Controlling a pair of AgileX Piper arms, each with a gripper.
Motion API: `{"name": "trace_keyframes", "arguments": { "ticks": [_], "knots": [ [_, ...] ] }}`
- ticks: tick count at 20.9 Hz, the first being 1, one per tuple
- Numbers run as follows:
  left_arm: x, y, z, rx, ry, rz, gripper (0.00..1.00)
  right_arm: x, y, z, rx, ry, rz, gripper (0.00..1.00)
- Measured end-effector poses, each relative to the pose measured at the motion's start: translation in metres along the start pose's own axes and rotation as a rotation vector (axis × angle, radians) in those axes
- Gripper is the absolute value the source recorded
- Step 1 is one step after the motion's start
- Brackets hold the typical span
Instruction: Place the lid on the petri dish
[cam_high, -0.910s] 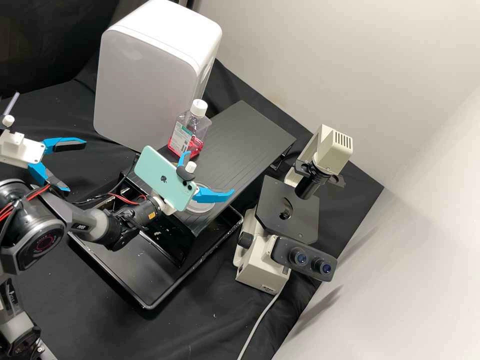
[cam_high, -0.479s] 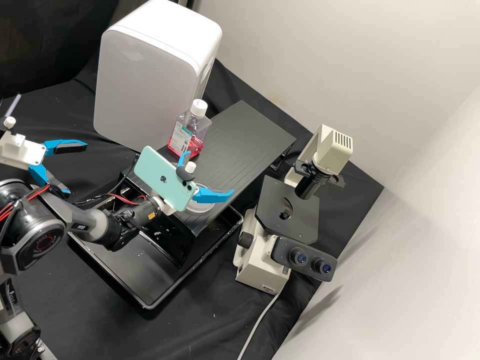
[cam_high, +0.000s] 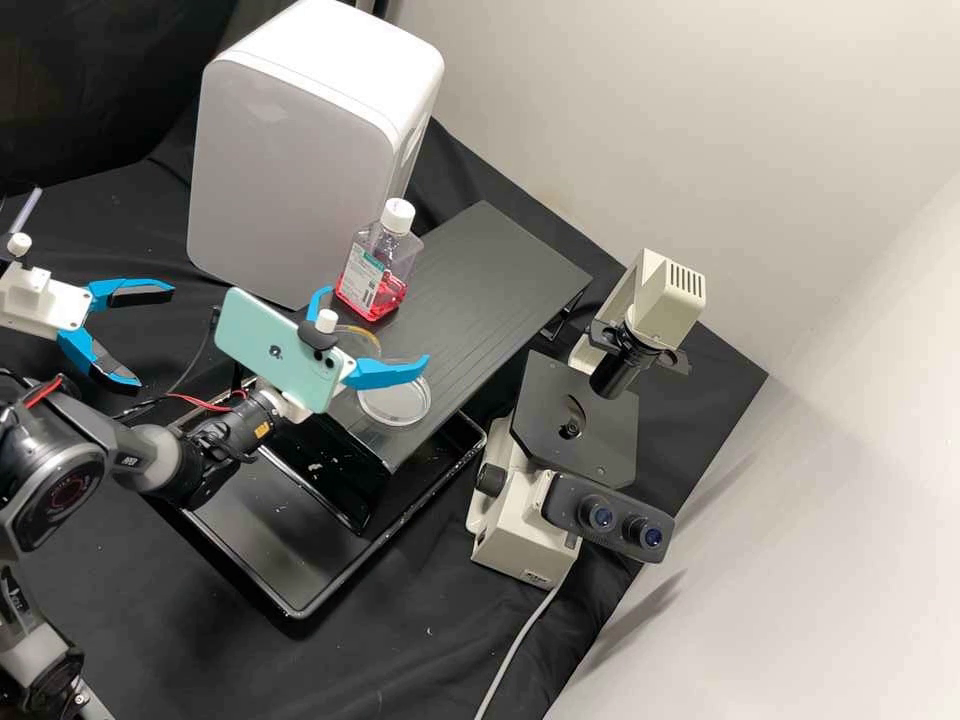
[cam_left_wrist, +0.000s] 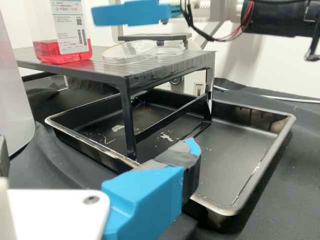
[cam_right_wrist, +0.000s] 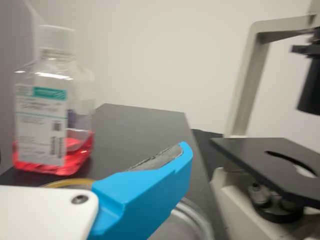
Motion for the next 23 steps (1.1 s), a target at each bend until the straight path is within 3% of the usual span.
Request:
{"name": "trace_keyframes", "arguments": {
  "ticks": [4,8,11,21,22,23],
  "knots": [
    [0.0,0.0,0.0,0.0,0.0,0.0,1.0,-0.005,-0.015,-0.001,-0.005,0.002,-0.061,1.0],
    [0.0,0.0,0.0,0.0,0.0,0.0,1.0,-0.008,-0.031,0.006,-0.024,-0.03,-0.12,1.0],
    [0.0,0.0,0.0,0.0,0.0,0.0,1.0,-0.009,-0.034,0.009,-0.042,-0.021,-0.102,1.0],
    [0.0,0.0,0.0,0.0,0.0,0.0,1.0,-0.01,-0.035,0.01,-0.043,-0.021,-0.094,1.0],
    [0.0,0.0,0.0,0.0,0.0,0.0,1.0,-0.01,-0.035,0.01,-0.043,-0.021,-0.094,0.0],
    [0.0,0.0,0.0,0.0,0.0,0.0,1.0,-0.01,-0.035,0.01,-0.043,-0.021,-0.094,0.0]
  ]
}}
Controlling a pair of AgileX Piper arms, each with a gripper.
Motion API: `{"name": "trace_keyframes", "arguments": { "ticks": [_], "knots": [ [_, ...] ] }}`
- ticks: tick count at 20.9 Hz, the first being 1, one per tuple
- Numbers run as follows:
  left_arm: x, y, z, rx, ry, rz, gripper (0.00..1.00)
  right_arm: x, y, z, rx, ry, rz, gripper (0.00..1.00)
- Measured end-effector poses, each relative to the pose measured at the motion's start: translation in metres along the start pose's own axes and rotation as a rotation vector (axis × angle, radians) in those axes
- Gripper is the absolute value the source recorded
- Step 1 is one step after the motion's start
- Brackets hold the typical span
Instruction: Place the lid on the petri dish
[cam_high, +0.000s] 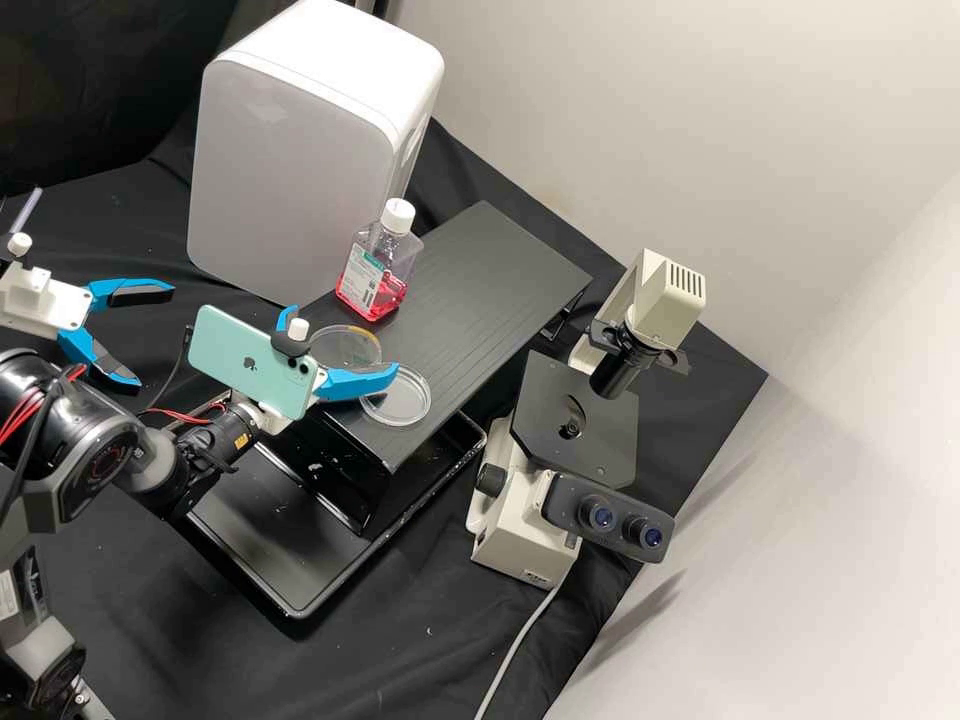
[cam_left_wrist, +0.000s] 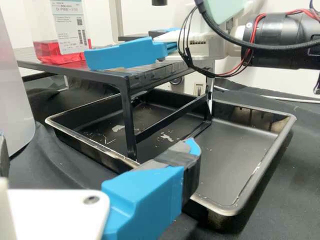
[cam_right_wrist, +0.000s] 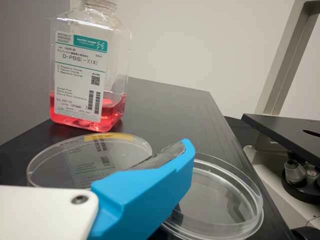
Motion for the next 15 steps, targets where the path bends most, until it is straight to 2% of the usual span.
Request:
{"name": "trace_keyframes", "arguments": {
  "ticks": [15],
  "knots": [
    [0.0,0.0,0.0,0.0,0.0,0.0,1.0,0.0001,0.0015,0.0018,0.0,-0.007,0.006,0.0]
  ]
}}
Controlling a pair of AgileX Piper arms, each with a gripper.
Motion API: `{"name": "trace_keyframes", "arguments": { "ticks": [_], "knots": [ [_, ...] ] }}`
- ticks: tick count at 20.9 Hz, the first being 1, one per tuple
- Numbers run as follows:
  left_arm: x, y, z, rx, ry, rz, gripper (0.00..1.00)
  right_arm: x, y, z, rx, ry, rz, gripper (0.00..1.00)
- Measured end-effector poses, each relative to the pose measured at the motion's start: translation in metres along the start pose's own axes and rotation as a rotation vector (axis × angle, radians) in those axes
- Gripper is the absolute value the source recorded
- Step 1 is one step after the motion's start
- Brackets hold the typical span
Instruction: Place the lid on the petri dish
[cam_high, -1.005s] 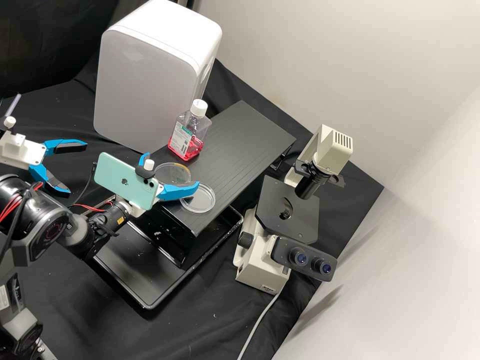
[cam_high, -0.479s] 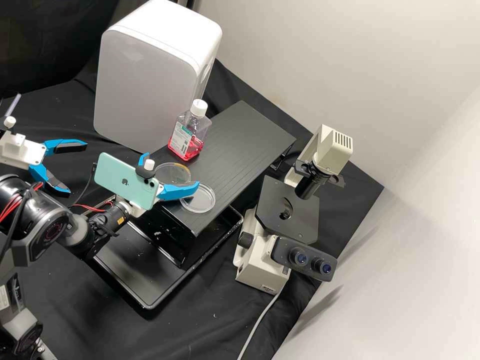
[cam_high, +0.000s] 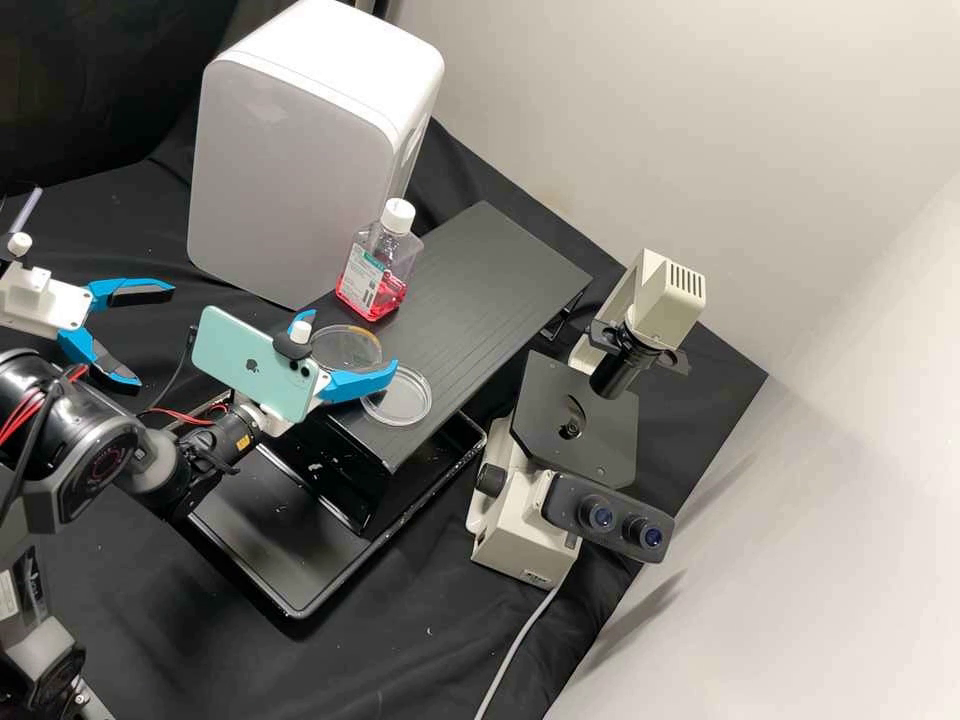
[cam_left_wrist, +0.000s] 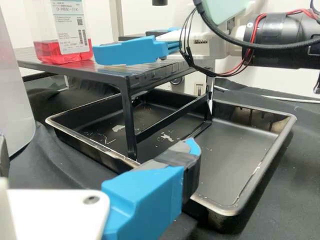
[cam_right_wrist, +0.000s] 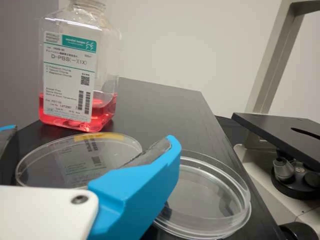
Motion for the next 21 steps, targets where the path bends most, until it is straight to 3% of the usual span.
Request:
{"name": "trace_keyframes", "arguments": {
  "ticks": [15,21],
  "knots": [
    [0.0,0.0,0.0,0.0,0.0,0.0,1.0,0.0,0.0011,0.0012,0.003,-0.007,0.007,0.0],
    [0.0,0.0,0.0,0.0,0.0,0.0,1.0,-0.0033,0.0025,0.0028,0.005,0.0,0.029,0.0]
  ]
}}
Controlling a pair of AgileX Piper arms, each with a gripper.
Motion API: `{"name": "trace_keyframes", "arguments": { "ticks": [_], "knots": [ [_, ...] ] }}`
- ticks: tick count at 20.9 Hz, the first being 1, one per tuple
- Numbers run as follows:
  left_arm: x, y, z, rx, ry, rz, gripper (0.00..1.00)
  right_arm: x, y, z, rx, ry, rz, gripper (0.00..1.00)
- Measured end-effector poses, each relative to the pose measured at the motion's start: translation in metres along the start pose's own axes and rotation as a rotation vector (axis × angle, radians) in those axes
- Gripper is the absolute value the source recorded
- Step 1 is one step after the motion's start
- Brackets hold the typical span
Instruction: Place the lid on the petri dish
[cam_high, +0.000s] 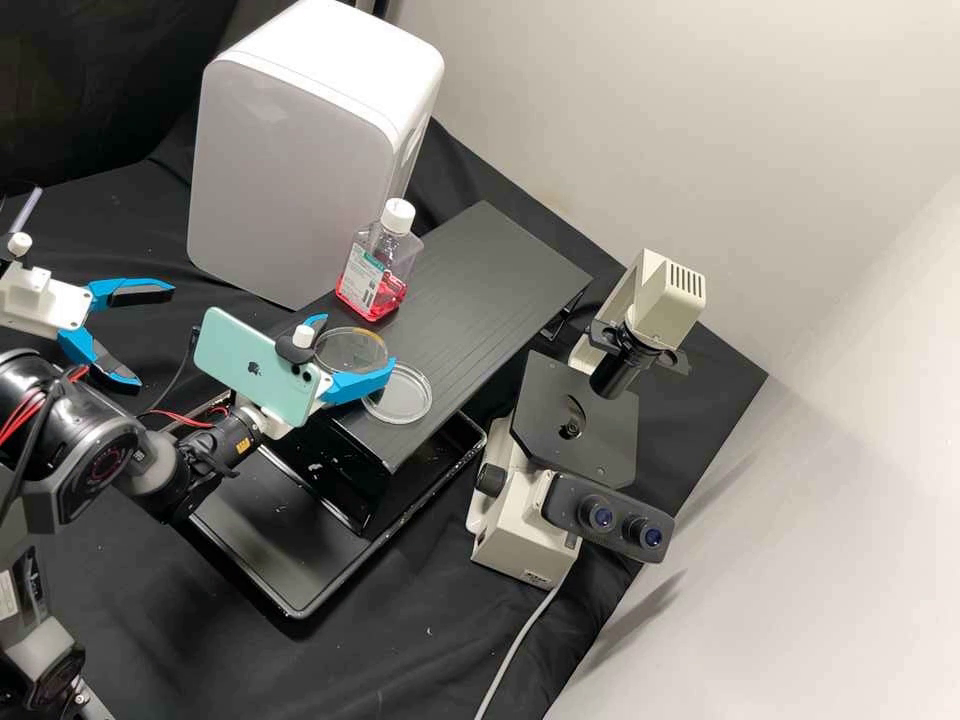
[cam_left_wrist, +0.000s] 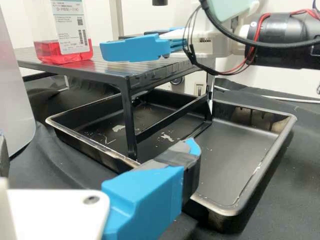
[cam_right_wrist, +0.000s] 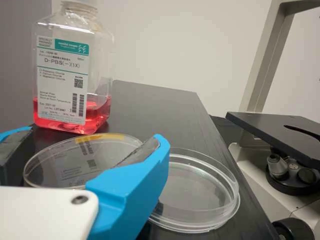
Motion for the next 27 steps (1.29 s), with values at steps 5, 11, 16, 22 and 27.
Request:
{"name": "trace_keyframes", "arguments": {
  "ticks": [5,11,16,22,27],
  "knots": [
    [0.0,0.0,0.0,0.0,0.0,0.0,1.0,-0.007,0.008,0.01,0.001,-0.033,0.035,0.0],
    [0.0,0.0,0.0,0.0,0.0,0.0,1.0,-0.014,0.02,0.026,0.054,-0.098,0.083,0.0],
    [0.0,0.0,0.0,0.0,0.0,0.0,1.0,-0.015,0.023,0.039,0.087,-0.131,0.106,0.0],
    [0.0,0.0,0.0,0.0,0.0,0.0,1.0,-0.014,0.023,0.052,0.177,-0.151,0.106,0.0],
    [0.0,0.0,0.0,0.0,0.0,0.0,1.0,-0.012,0.024,0.056,0.216,-0.142,0.097,1.0]
  ]
}}
